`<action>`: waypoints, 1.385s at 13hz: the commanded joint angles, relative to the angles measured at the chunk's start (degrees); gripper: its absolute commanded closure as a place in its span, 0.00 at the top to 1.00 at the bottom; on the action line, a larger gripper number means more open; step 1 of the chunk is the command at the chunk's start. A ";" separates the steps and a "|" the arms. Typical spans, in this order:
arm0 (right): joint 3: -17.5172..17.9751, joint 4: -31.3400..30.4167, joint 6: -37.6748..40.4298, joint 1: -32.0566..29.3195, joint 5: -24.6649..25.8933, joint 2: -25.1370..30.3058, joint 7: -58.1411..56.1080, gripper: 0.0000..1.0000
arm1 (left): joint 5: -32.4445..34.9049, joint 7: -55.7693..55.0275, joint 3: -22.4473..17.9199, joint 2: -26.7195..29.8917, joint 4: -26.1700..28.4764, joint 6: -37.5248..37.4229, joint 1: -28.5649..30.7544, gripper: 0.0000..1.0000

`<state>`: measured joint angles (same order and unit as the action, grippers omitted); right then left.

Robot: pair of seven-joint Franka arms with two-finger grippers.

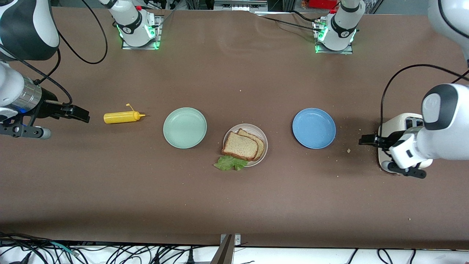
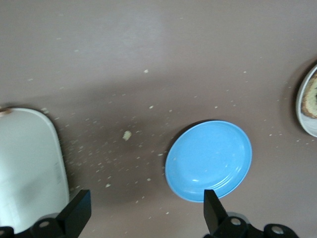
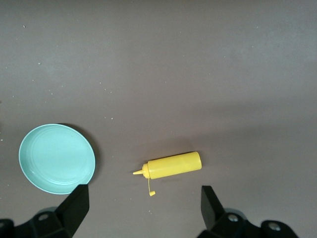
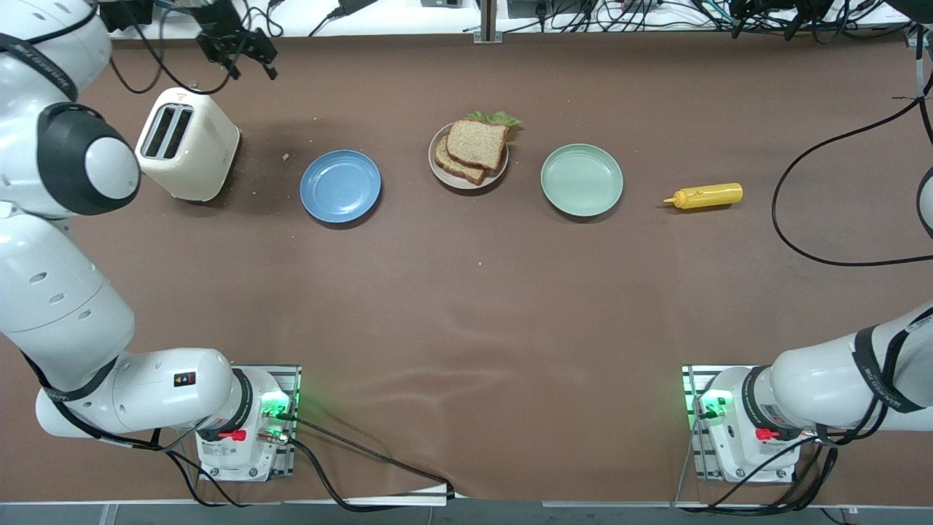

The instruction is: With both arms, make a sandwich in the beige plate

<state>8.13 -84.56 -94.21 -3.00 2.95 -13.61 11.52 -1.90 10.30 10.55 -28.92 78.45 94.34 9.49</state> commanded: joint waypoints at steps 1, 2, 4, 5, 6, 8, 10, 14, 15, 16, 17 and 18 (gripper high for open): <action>0.66 -0.78 -0.45 -0.60 -0.67 0.69 0.26 1.00 | 4.52 -4.13 0.44 6.85 4.87 -1.61 0.53 1.00; 0.66 -0.78 -0.45 -0.60 -0.67 0.69 0.26 1.00 | 5.49 -5.28 0.53 8.43 4.87 -3.80 0.44 1.00; 0.66 -0.78 -0.45 -0.69 -0.67 0.69 0.17 1.00 | 5.94 -5.47 0.79 11.94 4.79 -7.49 0.44 1.00; 0.66 -0.87 -0.45 -0.69 -0.67 0.69 0.26 1.00 | 5.94 -5.82 1.14 12.83 3.57 -9.25 0.36 1.00; 0.66 -0.79 -0.45 -0.69 -0.76 0.69 0.17 1.00 | 6.38 -7.47 1.32 13.19 2.51 -11.62 0.10 1.00; 0.66 -0.87 -0.45 -0.69 -0.67 0.69 0.17 1.00 | 8.22 -9.42 1.76 15.99 2.15 -14.27 -1.04 1.00; 0.66 -0.79 -0.45 -0.69 -0.76 0.69 0.17 1.00 | 8.32 -9.34 1.76 18.89 2.24 -16.73 -2.10 1.00; 0.57 -0.79 -0.45 -0.69 -0.76 0.69 0.17 1.00 | 8.14 -11.17 2.46 23.90 2.84 -19.46 -1.93 1.00; 0.66 -0.78 -0.45 -0.69 -0.76 0.69 0.17 1.00 | 7.97 -13.36 2.64 24.18 3.03 -19.20 -1.93 1.00; 0.57 -0.87 -0.45 -0.69 -0.76 0.69 0.26 1.00 | 7.36 -14.86 2.46 24.27 3.11 -18.59 -1.75 1.00; 0.57 -0.79 -0.45 -0.69 -0.67 0.69 0.26 1.00 | 6.22 -15.13 2.46 24.35 3.46 -17.02 -1.23 1.00; 0.57 -0.87 -0.45 -0.69 -0.76 0.69 0.26 1.00 | 5.51 -15.05 2.38 24.88 4.34 -15.43 -0.44 1.00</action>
<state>8.16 -84.61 -94.21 -3.01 2.94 -13.62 11.52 4.16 -3.77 12.80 -5.57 80.18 76.16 7.70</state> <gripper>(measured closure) 0.000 0.000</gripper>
